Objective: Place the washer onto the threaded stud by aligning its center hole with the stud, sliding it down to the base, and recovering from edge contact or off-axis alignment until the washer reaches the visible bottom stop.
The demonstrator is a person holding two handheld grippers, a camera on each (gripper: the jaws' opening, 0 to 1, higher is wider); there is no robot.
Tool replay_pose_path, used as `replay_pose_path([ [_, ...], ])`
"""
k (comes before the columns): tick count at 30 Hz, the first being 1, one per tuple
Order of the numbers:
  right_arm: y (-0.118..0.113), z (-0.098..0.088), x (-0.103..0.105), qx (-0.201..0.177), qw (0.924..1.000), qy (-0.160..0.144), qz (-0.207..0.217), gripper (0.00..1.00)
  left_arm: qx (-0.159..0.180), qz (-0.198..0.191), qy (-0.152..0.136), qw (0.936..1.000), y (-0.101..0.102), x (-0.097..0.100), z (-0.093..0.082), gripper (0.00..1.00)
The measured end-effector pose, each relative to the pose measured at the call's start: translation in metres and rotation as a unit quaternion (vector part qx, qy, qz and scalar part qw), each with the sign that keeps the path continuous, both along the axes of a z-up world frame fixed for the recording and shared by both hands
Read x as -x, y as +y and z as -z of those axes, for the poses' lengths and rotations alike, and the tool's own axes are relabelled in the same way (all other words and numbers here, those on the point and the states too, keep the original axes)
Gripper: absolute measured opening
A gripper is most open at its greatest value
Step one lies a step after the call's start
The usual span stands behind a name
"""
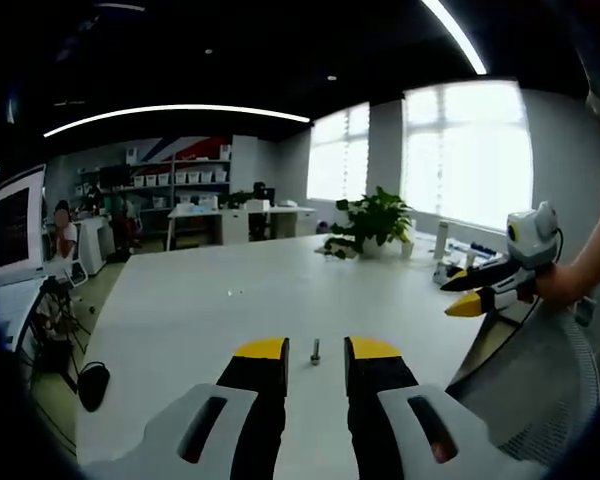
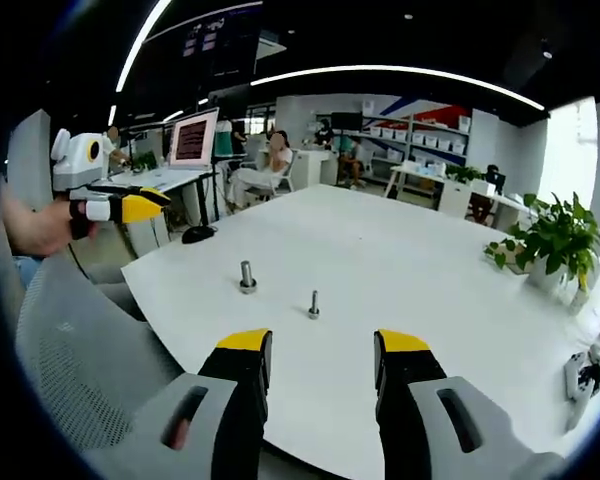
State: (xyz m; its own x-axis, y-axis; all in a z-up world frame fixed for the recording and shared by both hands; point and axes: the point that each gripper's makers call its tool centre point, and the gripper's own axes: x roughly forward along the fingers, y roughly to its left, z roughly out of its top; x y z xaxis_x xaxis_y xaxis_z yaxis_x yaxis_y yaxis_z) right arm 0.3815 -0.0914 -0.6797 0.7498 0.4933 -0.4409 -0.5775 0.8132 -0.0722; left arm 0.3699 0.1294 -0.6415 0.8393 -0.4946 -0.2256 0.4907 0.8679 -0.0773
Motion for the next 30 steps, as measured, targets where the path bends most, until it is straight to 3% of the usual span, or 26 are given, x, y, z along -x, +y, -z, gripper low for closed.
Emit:
replay_pose_path([
  [6,-0.004,0.001,-0.001,0.014,0.9999,-0.011,0.002,0.43,0.012,-0.001,-0.014,0.9998,0.001,0.001,-0.007,0.19],
  [8,-0.003,0.000,-0.001,0.009,0.9999,-0.010,0.001,0.43,0.017,0.000,-0.003,0.9999,0.000,0.000,-0.004,0.19],
  [14,-0.008,-0.003,-0.003,0.007,0.9997,-0.022,0.010,0.43,0.008,0.000,0.001,1.0000,-0.001,0.001,0.000,0.19],
  [20,-0.006,0.000,-0.003,0.007,0.9998,-0.014,0.008,0.43,0.006,-0.007,0.004,1.0000,0.003,0.000,0.001,0.21],
  [23,-0.004,-0.001,-0.002,0.011,0.9998,-0.017,0.005,0.43,-0.014,-0.023,-0.003,0.9996,0.010,-0.002,0.002,0.23],
  [30,-0.004,-0.002,-0.002,0.009,0.9998,-0.019,0.007,0.43,0.010,-0.016,0.000,0.9998,0.007,-0.001,0.000,0.26],
])
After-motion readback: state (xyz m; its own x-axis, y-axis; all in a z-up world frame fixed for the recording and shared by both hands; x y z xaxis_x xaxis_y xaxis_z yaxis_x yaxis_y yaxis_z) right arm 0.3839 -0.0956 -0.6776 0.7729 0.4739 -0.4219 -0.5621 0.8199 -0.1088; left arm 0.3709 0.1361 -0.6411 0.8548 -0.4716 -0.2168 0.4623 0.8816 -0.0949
